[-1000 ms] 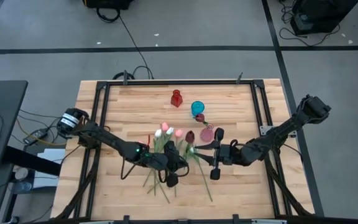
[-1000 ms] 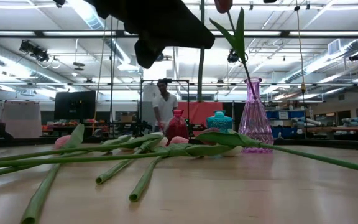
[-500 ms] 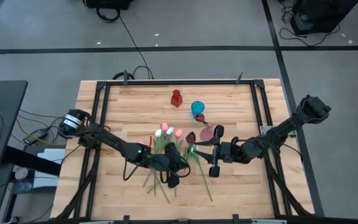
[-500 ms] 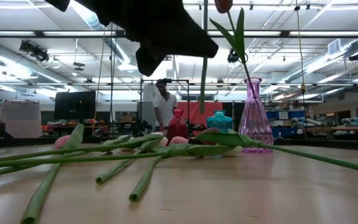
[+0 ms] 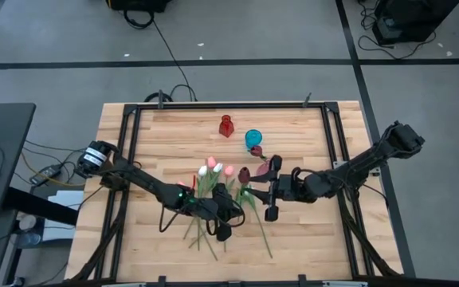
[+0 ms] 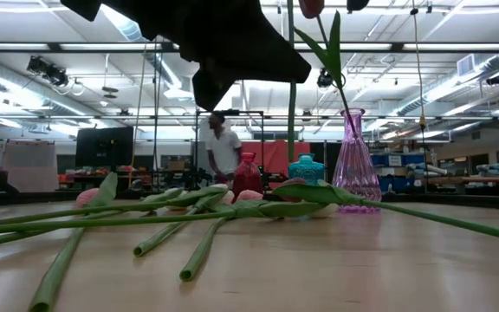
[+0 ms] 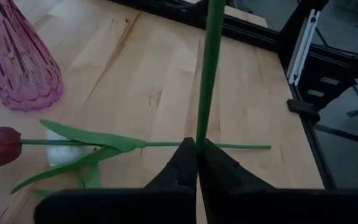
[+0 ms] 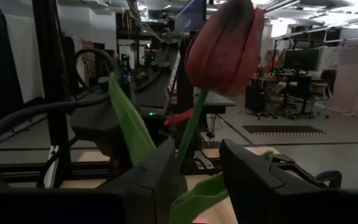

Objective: Sort flowers into vase by color
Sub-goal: Put the left red tulip into the pink vase

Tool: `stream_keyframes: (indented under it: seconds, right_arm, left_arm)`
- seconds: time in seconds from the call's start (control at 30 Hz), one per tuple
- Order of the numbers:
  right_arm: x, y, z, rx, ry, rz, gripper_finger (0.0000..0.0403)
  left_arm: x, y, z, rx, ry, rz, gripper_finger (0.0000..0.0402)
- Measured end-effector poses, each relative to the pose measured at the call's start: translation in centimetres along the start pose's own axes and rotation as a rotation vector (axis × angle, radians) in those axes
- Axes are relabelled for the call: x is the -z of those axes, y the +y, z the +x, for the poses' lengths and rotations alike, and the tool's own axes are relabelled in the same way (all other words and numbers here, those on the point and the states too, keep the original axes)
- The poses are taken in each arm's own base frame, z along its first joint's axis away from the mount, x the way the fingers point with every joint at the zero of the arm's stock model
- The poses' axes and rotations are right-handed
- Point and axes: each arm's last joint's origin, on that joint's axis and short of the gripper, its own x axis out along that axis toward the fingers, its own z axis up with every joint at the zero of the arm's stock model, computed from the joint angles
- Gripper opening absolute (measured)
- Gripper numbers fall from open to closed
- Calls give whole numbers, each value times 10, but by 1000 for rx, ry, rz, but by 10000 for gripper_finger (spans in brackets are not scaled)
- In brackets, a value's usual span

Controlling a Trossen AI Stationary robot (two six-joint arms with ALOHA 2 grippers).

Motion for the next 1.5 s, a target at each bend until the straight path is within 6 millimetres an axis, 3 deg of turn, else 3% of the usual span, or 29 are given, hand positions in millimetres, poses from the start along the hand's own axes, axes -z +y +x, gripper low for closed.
stream_keyframes:
  seconds: [0.6,1.1,1.5]
  right_arm:
    - [5,-14,9,-44,33,57,132]
    - [10,-12,8,-103,81,-12,158]
    - [10,-9,7,-195,82,31,151]
  left_arm:
    - [-21,0,2,-59,32,35,8]
    - [-12,-1,-1,-118,88,147,8]
    - [-11,1,-1,-142,92,216,8]
